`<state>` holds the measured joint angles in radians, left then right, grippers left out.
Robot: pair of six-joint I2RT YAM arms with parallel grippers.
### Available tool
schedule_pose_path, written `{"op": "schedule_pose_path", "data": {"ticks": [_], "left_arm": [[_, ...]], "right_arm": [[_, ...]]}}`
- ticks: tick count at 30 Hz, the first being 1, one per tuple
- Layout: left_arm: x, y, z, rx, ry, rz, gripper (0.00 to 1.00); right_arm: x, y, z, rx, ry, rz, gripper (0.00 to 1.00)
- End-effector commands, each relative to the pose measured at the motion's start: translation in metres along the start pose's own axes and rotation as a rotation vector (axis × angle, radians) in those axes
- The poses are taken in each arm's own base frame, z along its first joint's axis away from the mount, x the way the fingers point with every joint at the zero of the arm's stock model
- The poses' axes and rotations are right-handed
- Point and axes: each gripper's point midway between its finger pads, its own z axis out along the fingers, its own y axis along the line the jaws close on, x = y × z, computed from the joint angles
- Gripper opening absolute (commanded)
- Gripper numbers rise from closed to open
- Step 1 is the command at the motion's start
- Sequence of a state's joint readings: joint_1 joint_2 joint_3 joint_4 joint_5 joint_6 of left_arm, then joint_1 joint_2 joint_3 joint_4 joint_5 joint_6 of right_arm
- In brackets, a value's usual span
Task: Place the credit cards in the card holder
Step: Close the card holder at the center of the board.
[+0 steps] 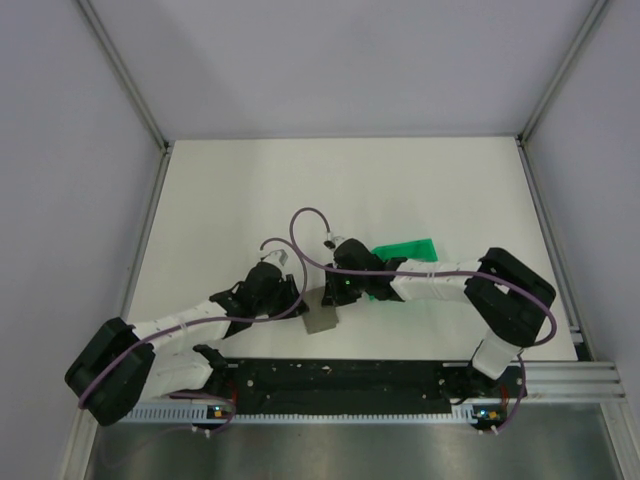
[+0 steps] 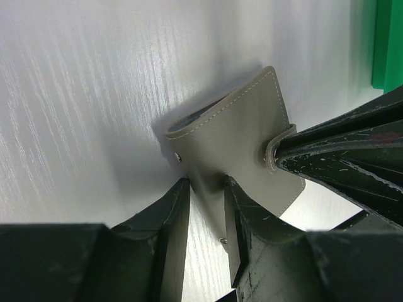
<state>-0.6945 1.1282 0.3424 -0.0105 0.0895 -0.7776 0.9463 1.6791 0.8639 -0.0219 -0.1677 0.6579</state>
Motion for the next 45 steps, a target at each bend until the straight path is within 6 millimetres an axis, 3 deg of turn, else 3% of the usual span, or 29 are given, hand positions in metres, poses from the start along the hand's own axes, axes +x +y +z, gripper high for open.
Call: {"op": "schedule_pose_path", "data": {"ticks": [1,24,29,37,40,45], "left_arm": [[0.004,-0.002,0.001,0.009,0.024,0.025,0.33],[0.004,-0.004,0.001,0.014,0.025,0.018,0.31],[0.004,-0.003,0.001,0.011,0.024,0.014,0.31],[0.005,-0.004,0.0,0.019,0.025,0.022,0.32],[0.0,-0.011,0.001,0.05,0.007,0.027,0.34],[-0.003,-0.015,0.0,0.063,0.002,0.033,0.36]], "right_arm": [[-0.006,0.0,0.005,0.008,-0.005,0.001,0.09],[0.021,-0.02,0.013,0.181,0.091,-0.097,0.05],[0.006,-0.012,0.005,0.165,0.018,-0.093,0.06],[-0.037,0.009,-0.02,0.068,-0.131,-0.07,0.12],[-0.038,0.011,-0.025,0.05,-0.137,-0.072,0.13],[-0.019,0.003,-0.021,0.053,-0.081,-0.048,0.14]]}}
